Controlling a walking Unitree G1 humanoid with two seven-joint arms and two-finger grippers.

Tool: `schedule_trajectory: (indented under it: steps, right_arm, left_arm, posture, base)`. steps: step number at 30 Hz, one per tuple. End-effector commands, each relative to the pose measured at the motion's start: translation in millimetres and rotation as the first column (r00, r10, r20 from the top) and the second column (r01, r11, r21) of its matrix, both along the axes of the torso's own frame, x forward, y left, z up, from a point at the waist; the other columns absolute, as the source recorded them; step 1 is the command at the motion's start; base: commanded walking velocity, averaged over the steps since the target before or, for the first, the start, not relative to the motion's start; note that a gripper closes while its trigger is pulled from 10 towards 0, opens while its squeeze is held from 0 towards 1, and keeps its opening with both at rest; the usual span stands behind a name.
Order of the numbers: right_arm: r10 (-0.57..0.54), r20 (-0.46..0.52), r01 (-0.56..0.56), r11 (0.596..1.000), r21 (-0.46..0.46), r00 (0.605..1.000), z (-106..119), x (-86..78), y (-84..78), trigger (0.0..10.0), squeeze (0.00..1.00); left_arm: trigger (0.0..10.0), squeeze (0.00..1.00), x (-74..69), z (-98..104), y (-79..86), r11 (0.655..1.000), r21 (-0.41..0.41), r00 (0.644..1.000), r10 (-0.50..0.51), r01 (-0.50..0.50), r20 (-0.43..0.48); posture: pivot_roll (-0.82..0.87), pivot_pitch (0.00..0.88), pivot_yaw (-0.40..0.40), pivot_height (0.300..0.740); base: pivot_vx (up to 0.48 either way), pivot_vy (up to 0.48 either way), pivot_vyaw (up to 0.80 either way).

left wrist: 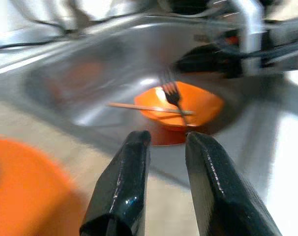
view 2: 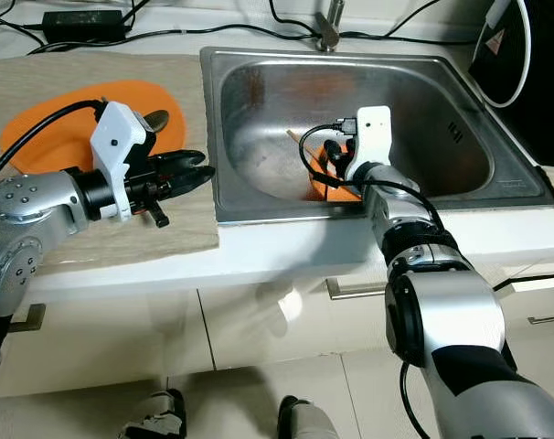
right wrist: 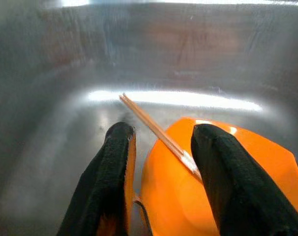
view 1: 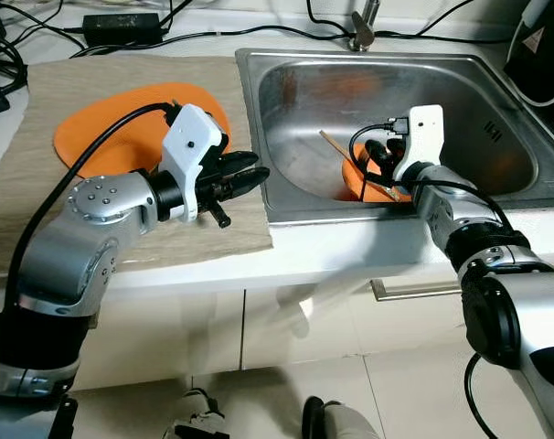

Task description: Kitchen organization

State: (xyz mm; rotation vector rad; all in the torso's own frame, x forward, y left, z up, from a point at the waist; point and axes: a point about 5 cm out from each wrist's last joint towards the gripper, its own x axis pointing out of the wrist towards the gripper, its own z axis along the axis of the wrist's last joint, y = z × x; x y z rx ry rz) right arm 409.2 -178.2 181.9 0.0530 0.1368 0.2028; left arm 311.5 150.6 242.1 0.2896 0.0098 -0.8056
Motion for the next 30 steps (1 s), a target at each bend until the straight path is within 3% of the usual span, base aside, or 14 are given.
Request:
schedule_trajectory:
  steps: [1, 4, 7, 10, 12, 13, 15, 17, 19, 20, 21, 24, 26, 30]
  right_arm:
    - [-0.016, 0.068, 0.012, 0.999, 0.048, 0.998, 20, 3.8, -7.1, 10.0, 0.0]
    - [0.011, 0.185, -0.027, 0.996, 0.081, 0.983, 40, 5.0, -8.7, 10.0, 0.0]
    - [0.043, 0.268, -0.073, 0.992, 0.104, 0.962, 51, 3.6, -7.5, 10.0, 0.0]
    - [0.069, 0.343, -0.112, 0.988, 0.11, 0.937, 59, -0.4, -5.2, 10.0, 0.0]
    - [0.102, 0.384, -0.158, 0.98, 0.117, 0.918, 62, -7.1, -0.8, 10.0, 0.0]
    - [0.145, 0.392, -0.207, 0.971, 0.12, 0.908, 61, -14.2, 5.2, 10.0, 0.0]
    - [0.164, 0.391, -0.226, 0.967, 0.117, 0.906, 60, -17.2, 7.9, 10.0, 0.0]
    - [0.266, 0.365, -0.312, 0.948, 0.071, 0.892, 48, -31.3, 19.9, 10.0, 0.0]
    - [0.361, 0.32, -0.392, 0.919, 0.038, 0.876, 35, -46.8, 32.2, 10.0, 0.0]
    - [0.385, 0.306, -0.414, 0.91, 0.031, 0.87, 31, -52.8, 36.0, 10.0, 0.0]
    - [0.408, 0.291, -0.433, 0.901, 0.026, 0.866, 27, -58.9, 39.5, 10.0, 0.0]
    - [0.453, 0.264, -0.473, 0.881, 0.015, 0.852, 22, -72.0, 44.5, 10.0, 0.0]
    - [0.522, 0.188, -0.526, 0.85, -0.031, 0.832, 17, -91.5, 50.5, 10.0, 0.0]
    - [0.575, 0.119, -0.575, 0.818, -0.038, 0.81, 14, -108.0, 54.0, 10.0, 0.0]
  left_arm:
    - [10.0, 0.0, 5.4, 9, 8.2, 0.997, -0.01, 0.996, 0.071, -0.071, 0.055]
    - [10.0, 0.0, 15.1, 19, 26.5, 0.974, -0.045, 0.967, 0.225, -0.222, 0.118]
    - [10.0, 0.0, 19.6, 27, 39.2, 0.952, -0.07, 0.941, 0.306, -0.299, 0.147]
    - [10.0, 0.0, 23.6, 33, 52.3, 0.927, -0.062, 0.911, 0.375, -0.37, 0.174]
    - [10.0, 0.0, 25.5, 31, 61.6, 0.916, -0.014, 0.903, 0.398, -0.402, 0.161]
    - [10.0, 0.0, 25.8, 26, 65.6, 0.917, 0.034, 0.91, 0.39, -0.398, 0.14]
    - [10.0, 0.0, 25.9, 24, 66.2, 0.919, 0.046, 0.915, 0.382, -0.39, 0.132]
    - [10.0, 0.0, 27.8, 13, 70.6, 0.911, 0.102, 0.916, 0.393, -0.4, 0.08]
    - [10.0, 0.0, 30.3, 3, 73.1, 0.906, 0.1, 0.91, 0.414, -0.412, -0.006]
    - [10.0, 0.92, 31.5, 1, 71.5, 0.912, 0.071, 0.912, 0.407, -0.404, -0.042]
    - [10.0, 1.0, 32.6, 1, 68.5, 0.919, 0.035, 0.916, 0.394, -0.392, -0.081]
    - [10.0, 1.0, 34.7, 5, 61.6, 0.933, 0.006, 0.928, 0.357, -0.359, -0.105]
    - [10.0, 1.0, 38.9, 6, 57.7, 0.937, 0.039, 0.927, 0.35, -0.348, -0.137]
    - [10.0, 1.0, 47.0, 6, 57.7, 0.922, 0.054, 0.902, 0.386, -0.383, -0.195]
  posture:
    - [0.09, 0.072, -0.074, 0.74]
    - [0.08, 0.06, -0.074, 0.74]
    - [0.08, 0.048, -0.076, 0.74]
    - [0.08, 0.043, -0.075, 0.74]
    - [0.08, 0.041, -0.076, 0.74]
    - [0.08, 0.042, -0.076, 0.74]
    - [0.07, 0.043, -0.076, 0.74]
    - [0.08, 0.047, -0.082, 0.74]
    - [0.08, 0.05, -0.081, 0.74]
    - [0.08, 0.048, -0.083, 0.74]
    - [0.08, 0.048, -0.083, 0.74]
    - [0.07, 0.049, -0.083, 0.74]
    - [0.08, 0.048, -0.086, 0.74]
    - [0.07, 0.048, -0.086, 0.74]
  base:
    - [0.0, 0.0, 0.0]
    - [0.0, 0.0, 0.0]
    - [0.0, 0.0, 0.0]
    - [0.0, 0.0, 0.0]
    - [0.0, 0.0, 0.0]
    - [0.0, 0.0, 0.0]
    - [0.0, 0.0, 0.0]
    - [0.0, 0.0, 0.0]
    - [0.0, 0.0, 0.0]
    - [0.0, 0.0, 0.0]
    - [0.0, 0.0, 0.0]
    - [0.0, 0.0, 0.0]
    - [0.0, 0.0, 0.0]
    - [0.0, 0.0, 0.0]
